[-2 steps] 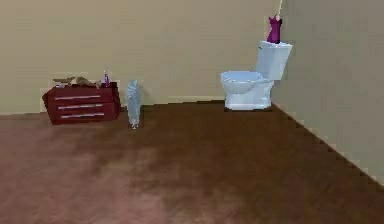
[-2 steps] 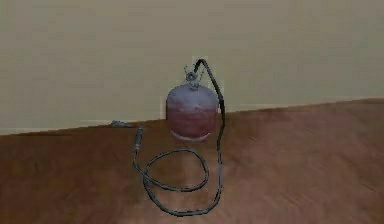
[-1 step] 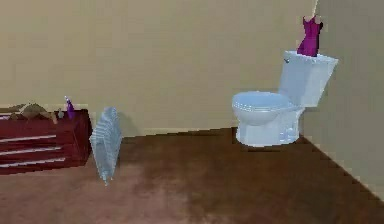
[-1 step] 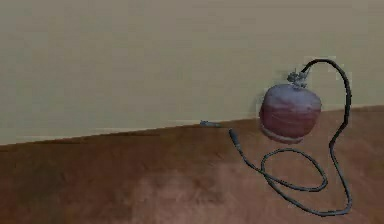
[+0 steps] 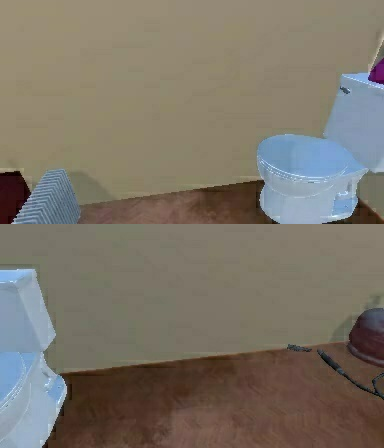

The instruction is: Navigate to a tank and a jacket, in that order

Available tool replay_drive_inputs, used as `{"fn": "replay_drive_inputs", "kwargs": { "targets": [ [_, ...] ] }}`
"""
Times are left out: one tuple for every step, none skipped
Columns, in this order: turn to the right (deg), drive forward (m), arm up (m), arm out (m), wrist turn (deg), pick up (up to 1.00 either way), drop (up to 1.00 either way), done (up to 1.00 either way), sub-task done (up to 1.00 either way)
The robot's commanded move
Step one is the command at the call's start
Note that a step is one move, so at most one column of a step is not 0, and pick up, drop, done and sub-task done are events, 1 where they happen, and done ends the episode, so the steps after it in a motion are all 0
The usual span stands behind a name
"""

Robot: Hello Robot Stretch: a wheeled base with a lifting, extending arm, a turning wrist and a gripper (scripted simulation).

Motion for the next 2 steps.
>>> {"fn": "replay_drive_inputs", "kwargs": {
  "targets": [
    [-6.0, 0.0, 0.0, 0.0, 0.0, 0.0, 0.0, 0.0, 0.0],
    [0.0, 0.45, 0.0, 0.0, 0.0, 0.0, 0.0, 0.0, 0.0]
  ]
}}
